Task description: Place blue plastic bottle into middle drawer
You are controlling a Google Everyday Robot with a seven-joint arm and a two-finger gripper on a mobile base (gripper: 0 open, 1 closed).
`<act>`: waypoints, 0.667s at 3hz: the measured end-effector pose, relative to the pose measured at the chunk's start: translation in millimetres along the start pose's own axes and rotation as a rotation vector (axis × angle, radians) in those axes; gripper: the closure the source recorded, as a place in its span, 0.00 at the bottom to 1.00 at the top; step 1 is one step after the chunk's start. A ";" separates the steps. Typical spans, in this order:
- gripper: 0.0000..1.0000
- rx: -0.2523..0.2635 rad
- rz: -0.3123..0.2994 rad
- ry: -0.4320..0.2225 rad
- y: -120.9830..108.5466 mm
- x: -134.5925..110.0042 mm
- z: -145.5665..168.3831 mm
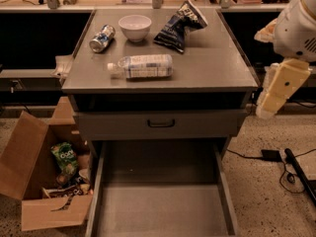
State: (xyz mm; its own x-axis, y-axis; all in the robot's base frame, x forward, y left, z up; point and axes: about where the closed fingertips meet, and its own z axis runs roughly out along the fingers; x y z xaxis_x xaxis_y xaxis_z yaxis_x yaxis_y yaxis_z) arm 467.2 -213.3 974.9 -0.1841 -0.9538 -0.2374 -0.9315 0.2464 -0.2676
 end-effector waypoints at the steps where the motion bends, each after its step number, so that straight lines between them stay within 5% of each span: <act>1: 0.00 0.008 -0.066 -0.100 -41.1 -30.0 29.7; 2: 0.00 -0.037 -0.109 -0.234 -86.9 -73.4 89.9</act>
Offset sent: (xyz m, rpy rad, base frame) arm 0.1739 0.0875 -0.0649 0.2919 -0.0513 0.2433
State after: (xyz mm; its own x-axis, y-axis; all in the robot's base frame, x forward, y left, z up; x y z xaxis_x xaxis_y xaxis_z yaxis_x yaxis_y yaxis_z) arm 589.9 -149.3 931.5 -0.0086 -0.9076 -0.4197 -0.9535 0.1339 -0.2699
